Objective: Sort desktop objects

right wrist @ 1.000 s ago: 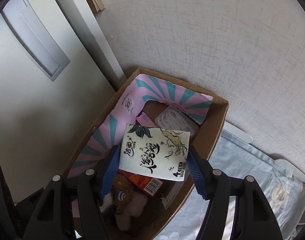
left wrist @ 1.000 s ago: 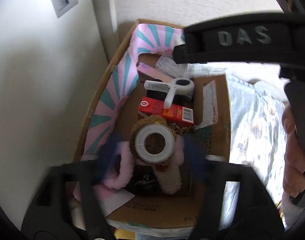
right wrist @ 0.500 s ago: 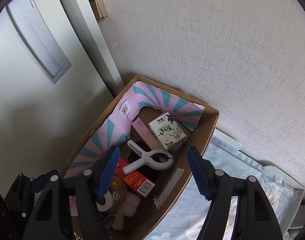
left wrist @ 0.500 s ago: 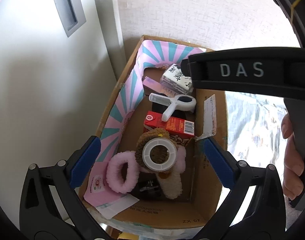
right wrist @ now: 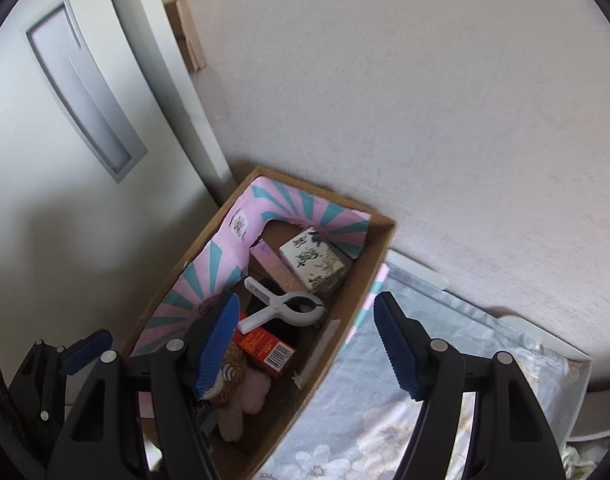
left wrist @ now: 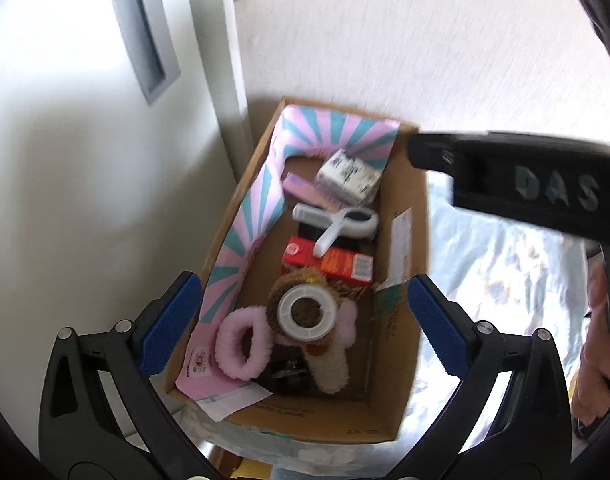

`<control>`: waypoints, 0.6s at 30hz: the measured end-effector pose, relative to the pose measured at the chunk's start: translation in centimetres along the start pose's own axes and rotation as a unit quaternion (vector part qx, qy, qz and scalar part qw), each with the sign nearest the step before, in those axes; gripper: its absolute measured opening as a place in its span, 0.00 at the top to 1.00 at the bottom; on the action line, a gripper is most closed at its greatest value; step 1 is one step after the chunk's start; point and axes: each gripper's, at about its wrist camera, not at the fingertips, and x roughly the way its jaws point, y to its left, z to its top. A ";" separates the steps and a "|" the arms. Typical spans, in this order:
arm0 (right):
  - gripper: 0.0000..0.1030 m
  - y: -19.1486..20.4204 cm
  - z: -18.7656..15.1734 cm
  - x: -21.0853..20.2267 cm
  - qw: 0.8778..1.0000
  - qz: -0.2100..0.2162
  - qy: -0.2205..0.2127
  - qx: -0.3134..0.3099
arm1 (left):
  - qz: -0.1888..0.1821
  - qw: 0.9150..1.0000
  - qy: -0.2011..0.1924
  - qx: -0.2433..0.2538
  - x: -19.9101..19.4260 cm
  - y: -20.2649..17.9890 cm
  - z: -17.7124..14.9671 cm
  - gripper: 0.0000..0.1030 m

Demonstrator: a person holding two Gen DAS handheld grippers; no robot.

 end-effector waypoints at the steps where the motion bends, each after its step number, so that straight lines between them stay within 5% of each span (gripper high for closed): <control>1: 0.36 -0.4 -0.1 -0.9 1.000 -0.007 -0.005 0.004 | -0.004 1.000 -0.001 0.002 -0.6 -0.3 0.5 0.00; 8: 0.36 -3.8 -1.9 -7.2 0.995 -0.066 -0.048 0.061 | -0.028 0.999 -0.014 0.026 -3.8 -3.0 2.2 0.00; 18: 0.36 -9.9 -6.6 -14.7 0.970 -0.175 -0.078 0.148 | -0.059 0.994 -0.049 0.076 -9.0 -8.2 3.5 0.00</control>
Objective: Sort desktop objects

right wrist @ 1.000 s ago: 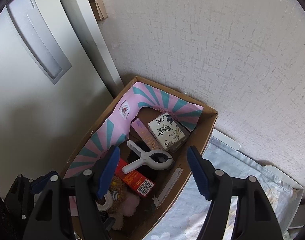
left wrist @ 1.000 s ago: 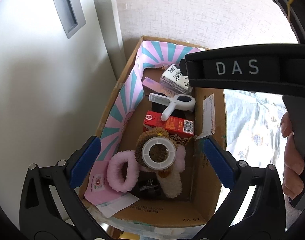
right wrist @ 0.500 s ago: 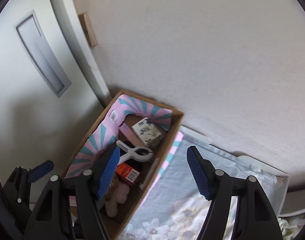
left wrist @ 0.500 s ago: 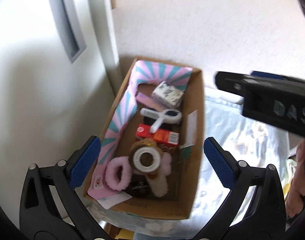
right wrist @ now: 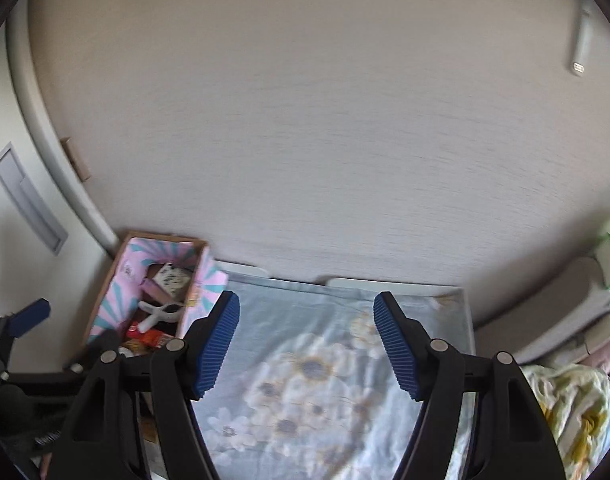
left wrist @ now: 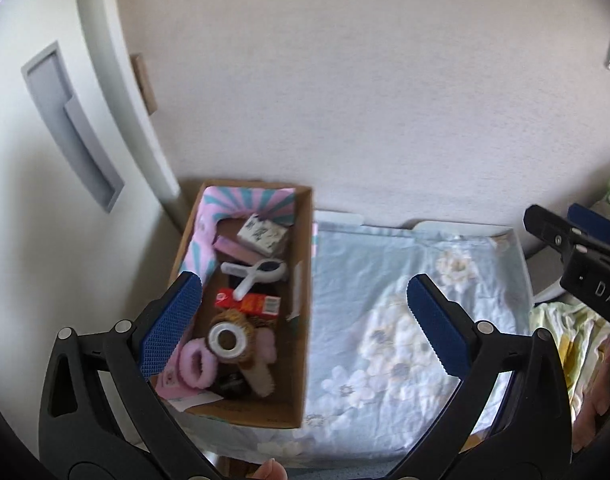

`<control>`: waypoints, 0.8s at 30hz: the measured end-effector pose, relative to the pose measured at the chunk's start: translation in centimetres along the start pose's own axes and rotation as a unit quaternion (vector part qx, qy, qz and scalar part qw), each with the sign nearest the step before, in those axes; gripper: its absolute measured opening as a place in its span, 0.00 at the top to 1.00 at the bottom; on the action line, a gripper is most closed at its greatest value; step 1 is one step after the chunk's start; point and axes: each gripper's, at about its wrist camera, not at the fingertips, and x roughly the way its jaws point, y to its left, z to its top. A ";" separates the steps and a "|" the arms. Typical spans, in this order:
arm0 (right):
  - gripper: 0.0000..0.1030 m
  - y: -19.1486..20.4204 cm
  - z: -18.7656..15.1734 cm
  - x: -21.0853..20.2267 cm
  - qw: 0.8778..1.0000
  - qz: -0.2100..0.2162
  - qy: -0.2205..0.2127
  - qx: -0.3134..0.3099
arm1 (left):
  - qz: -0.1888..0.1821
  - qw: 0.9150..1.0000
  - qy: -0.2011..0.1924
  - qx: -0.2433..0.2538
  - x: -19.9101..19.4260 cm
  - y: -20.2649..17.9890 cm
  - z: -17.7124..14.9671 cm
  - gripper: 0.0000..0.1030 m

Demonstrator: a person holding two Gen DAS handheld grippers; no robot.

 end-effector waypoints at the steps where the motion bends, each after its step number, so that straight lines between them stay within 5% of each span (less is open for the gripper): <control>1: 0.36 -0.8 -0.3 -0.4 1.000 -0.006 -0.001 0.007 | -0.002 1.000 -0.003 0.004 -0.4 -0.5 0.1 0.00; 14: 0.36 -6.2 -5.1 -2.8 0.997 -0.023 -0.002 0.079 | 0.012 0.999 -0.012 0.044 -2.4 -4.3 -2.0 0.00; 24: 0.36 -7.0 -5.4 -3.2 0.997 -0.030 0.001 0.071 | 0.018 0.999 -0.015 0.032 -3.1 -3.6 -2.5 0.00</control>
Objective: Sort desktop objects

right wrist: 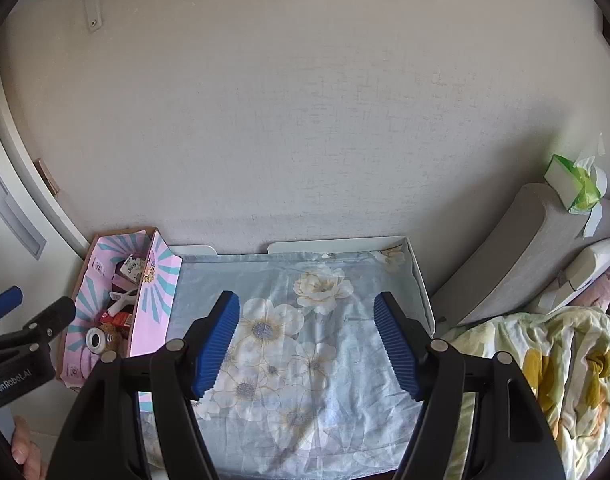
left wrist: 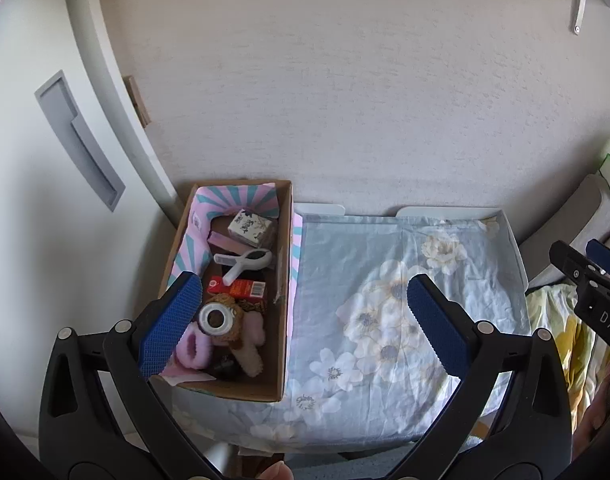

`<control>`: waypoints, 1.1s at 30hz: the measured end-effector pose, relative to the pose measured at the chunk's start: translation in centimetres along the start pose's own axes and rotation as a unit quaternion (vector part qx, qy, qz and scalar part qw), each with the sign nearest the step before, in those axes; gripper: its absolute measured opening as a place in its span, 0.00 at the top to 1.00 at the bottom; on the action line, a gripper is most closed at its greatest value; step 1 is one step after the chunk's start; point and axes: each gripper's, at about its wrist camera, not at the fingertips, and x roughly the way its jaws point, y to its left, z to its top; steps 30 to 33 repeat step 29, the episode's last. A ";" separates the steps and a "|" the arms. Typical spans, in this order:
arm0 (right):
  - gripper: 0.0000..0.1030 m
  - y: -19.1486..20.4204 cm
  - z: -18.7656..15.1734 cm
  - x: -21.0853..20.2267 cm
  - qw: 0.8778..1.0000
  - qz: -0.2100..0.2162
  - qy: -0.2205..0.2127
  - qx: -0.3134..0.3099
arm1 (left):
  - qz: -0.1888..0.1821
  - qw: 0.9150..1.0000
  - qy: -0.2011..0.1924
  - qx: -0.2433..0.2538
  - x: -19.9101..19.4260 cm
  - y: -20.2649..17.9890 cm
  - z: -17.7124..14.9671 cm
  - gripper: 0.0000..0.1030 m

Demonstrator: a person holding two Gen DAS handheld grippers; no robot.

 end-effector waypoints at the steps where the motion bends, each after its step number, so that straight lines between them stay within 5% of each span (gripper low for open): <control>1: 0.36 0.1 0.0 0.0 1.000 0.000 0.001 -0.002 | -0.002 1.000 0.001 -0.003 0.0 0.1 -0.1 0.00; 33: 0.36 0.5 0.2 0.4 1.000 -0.010 0.013 -0.018 | 0.002 1.000 -0.025 0.005 -1.1 0.8 -0.4 0.00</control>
